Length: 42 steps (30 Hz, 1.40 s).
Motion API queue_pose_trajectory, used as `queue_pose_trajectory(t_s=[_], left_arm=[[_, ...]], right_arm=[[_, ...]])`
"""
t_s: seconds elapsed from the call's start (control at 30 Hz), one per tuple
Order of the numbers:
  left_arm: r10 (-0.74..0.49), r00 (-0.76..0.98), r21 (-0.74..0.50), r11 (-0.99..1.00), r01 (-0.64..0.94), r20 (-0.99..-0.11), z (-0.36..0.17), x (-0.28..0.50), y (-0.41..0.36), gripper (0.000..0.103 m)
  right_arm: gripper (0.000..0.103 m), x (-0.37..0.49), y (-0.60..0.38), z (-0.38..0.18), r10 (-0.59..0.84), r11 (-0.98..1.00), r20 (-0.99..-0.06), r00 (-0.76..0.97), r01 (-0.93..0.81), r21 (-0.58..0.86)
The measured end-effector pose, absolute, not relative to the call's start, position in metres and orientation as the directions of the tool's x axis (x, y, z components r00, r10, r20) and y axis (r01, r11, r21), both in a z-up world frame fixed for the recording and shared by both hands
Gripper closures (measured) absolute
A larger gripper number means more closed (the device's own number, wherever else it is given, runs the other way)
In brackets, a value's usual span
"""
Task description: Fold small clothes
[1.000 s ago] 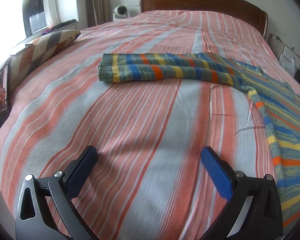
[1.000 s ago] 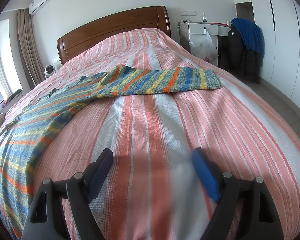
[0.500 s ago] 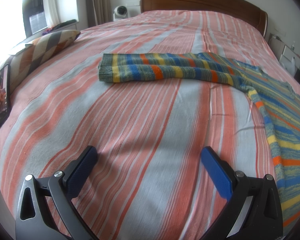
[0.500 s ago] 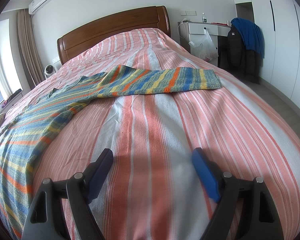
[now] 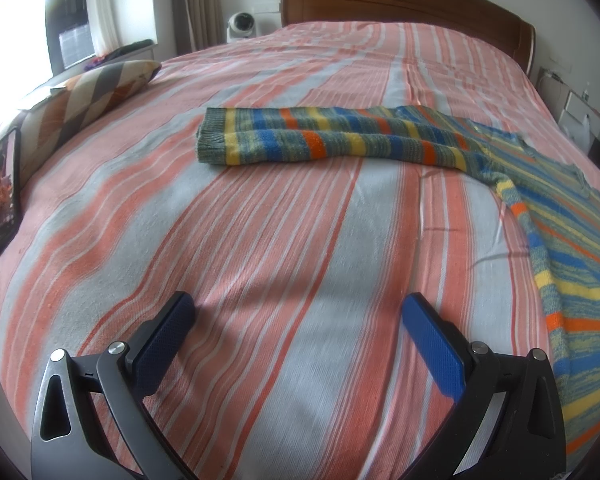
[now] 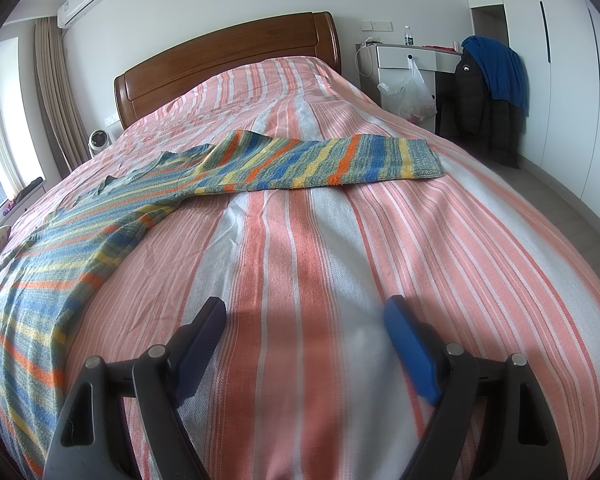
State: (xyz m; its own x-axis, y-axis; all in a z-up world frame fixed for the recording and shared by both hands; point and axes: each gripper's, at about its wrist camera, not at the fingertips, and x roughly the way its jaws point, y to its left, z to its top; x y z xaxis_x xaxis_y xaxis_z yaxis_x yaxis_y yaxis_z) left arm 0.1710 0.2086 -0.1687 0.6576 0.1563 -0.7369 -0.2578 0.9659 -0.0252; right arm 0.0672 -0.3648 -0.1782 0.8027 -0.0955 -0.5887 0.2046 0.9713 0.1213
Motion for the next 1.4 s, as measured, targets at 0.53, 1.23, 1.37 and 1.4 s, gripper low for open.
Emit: queue_pose_trajectory(t_s=[0.53,1.23,1.37,1.4], left_arm=[[0.162,0.658,-0.019,0.966,-0.259,-0.736,-0.168,0.171,0.210,0.000],[0.168,0.659,-0.013,0.966,-0.260,-0.733,-0.168,0.172,0.212,0.000],[0.167,0.660,-0.014,0.966,-0.259,-0.733,-0.169,0.172,0.211,0.000],[0.168,0.660,-0.012,0.966,-0.259,-0.733,-0.169,0.171,0.209,0.000]], right_arm=[[0.023,0.102,-0.496,-0.121,0.127,0.728,-0.589,0.798,0.329,0.602],[0.099,0.195,-0.562,-0.177,0.306,0.512,-0.629,0.715,0.433,0.742],[0.099,0.202,-0.519,-0.111,0.234,0.691,-0.624,0.746,0.324,0.646],[0.100,0.208,-0.498,-0.087,0.236,0.745,-0.614,0.753,0.265,0.612]])
